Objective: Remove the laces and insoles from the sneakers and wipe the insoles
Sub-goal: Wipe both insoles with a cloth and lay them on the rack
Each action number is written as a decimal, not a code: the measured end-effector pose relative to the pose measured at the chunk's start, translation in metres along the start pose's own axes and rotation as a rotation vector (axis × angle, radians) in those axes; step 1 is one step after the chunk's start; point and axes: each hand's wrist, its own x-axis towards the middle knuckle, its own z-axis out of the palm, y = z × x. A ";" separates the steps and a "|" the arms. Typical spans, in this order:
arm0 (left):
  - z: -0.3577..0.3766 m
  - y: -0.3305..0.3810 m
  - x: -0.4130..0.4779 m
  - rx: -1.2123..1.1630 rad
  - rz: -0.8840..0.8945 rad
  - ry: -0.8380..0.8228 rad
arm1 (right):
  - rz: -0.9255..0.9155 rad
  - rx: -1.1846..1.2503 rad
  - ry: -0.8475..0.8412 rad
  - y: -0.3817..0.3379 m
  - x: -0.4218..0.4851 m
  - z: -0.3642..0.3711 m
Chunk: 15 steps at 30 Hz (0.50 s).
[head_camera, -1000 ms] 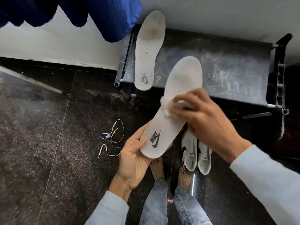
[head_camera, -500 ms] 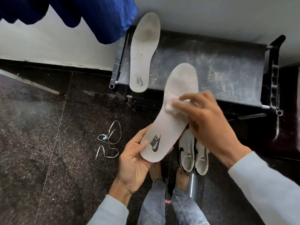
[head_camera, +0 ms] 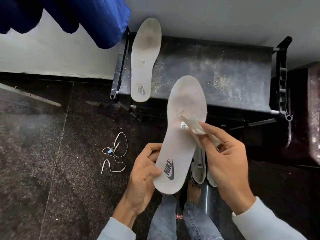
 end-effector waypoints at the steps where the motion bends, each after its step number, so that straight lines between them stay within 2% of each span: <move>1: 0.002 0.001 0.000 0.034 -0.012 -0.005 | -0.047 -0.039 0.003 0.004 -0.002 0.000; 5: 0.011 0.007 0.004 0.216 -0.040 -0.017 | -0.260 -0.223 0.014 0.025 -0.010 -0.003; 8: 0.013 0.008 0.007 0.308 -0.045 -0.045 | -0.370 -0.262 0.023 0.037 -0.012 -0.008; 12: 0.015 0.002 0.008 0.378 -0.016 -0.007 | -0.414 -0.298 -0.015 0.045 -0.016 -0.010; 15: 0.016 -0.003 0.006 0.405 0.011 0.040 | -0.526 -0.498 0.042 0.044 -0.019 -0.015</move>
